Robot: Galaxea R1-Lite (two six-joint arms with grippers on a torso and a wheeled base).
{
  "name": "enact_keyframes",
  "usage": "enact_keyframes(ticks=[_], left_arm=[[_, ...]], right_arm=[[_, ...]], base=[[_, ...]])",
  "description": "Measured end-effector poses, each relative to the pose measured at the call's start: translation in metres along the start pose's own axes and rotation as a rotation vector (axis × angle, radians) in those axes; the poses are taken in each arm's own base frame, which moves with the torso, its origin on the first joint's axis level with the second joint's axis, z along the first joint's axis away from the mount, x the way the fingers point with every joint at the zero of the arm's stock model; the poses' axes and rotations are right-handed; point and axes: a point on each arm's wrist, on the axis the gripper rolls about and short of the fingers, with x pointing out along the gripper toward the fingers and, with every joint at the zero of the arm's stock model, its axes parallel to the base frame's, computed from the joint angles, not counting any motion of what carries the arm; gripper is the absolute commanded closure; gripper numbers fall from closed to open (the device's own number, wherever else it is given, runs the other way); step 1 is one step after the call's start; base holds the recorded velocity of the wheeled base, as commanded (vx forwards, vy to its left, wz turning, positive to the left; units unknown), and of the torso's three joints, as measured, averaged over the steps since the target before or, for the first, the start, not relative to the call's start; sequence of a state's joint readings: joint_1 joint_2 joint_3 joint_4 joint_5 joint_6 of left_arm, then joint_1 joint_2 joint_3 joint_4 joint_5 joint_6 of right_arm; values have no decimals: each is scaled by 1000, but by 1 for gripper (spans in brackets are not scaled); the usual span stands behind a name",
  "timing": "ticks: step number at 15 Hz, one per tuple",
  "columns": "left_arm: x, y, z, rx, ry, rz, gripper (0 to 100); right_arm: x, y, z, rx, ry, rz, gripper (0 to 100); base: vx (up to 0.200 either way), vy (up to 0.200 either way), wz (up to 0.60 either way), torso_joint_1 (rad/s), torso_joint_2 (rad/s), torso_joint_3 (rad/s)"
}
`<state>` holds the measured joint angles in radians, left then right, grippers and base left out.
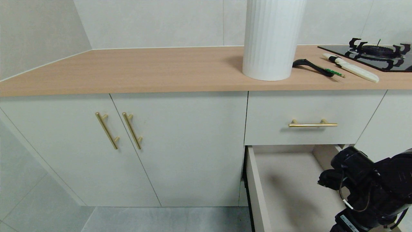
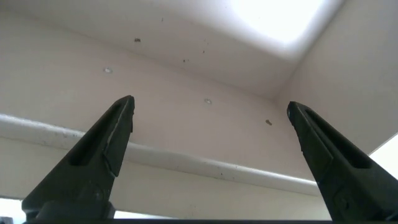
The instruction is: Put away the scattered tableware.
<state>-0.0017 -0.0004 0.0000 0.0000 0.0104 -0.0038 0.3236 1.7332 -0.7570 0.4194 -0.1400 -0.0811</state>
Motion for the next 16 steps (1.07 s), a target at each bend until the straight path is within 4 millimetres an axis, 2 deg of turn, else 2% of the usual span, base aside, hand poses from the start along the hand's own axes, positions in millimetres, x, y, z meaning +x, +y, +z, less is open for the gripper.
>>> enact_keyframes(ticks=[3, 10, 12, 16], left_arm=[[0, 0, 0, 0, 0, 0, 0], [0, 0, 0, 0, 0, 0, 0], [0, 0, 0, 0, 2, 0, 0], [0, 0, 0, 0, 1, 0, 0]], right_arm=[[-4, -2, 10, 51, -69, -5, 0], [-11, -11, 41, 234, -409, -72, 0], [-12, -13, 41, 252, -460, -107, 0], [-21, -14, 36, 260, -507, -112, 0]], base=[[0, 0, 0, 0, 0, 0], [0, 0, 0, 0, 0, 0], [0, 0, 0, 23, -84, -70], [0, 0, 0, 84, -267, -266]])
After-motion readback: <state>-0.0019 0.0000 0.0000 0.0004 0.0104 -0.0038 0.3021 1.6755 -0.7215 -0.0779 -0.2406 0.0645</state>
